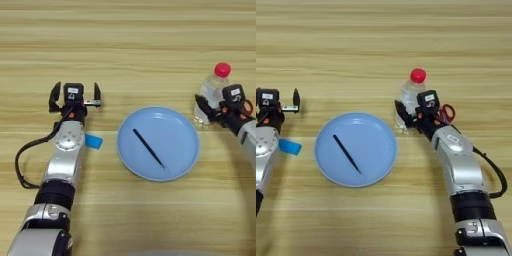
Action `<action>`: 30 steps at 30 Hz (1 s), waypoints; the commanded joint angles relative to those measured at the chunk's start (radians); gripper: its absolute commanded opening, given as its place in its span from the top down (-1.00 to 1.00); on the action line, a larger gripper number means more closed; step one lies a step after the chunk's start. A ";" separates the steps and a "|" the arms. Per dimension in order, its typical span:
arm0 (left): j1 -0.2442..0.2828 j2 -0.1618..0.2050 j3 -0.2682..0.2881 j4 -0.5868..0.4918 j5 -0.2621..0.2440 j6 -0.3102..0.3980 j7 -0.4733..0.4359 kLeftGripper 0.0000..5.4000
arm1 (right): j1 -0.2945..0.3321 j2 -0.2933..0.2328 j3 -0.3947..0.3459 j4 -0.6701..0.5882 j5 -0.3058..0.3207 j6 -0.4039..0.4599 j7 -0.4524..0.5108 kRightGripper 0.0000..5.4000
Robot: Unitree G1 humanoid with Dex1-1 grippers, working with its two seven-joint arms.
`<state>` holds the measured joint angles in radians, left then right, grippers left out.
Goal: Move the objects on the table
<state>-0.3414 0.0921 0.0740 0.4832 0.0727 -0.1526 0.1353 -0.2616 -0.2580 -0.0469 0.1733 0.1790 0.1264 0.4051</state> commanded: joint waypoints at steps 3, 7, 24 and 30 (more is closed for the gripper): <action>-0.007 0.000 -0.001 -0.003 0.002 0.003 0.001 -1.00 | 0.025 0.015 0.016 -0.167 0.025 0.031 0.003 -0.18; -0.007 0.000 -0.001 -0.003 0.002 0.002 0.002 -1.00 | 0.052 0.026 0.035 -0.249 0.032 0.060 0.005 -0.18; -0.007 -0.001 -0.001 -0.004 0.002 0.002 0.003 -1.00 | 0.146 0.039 0.188 -0.372 0.016 0.096 0.070 -0.18; -0.008 -0.002 -0.002 -0.003 0.003 0.002 0.004 -1.00 | 0.173 0.042 0.245 -0.360 -0.009 0.086 0.087 -0.18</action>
<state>-0.3414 0.0919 0.0737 0.4828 0.0729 -0.1528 0.1354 -0.0841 -0.2180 0.1869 -0.1723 0.1805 0.2251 0.4877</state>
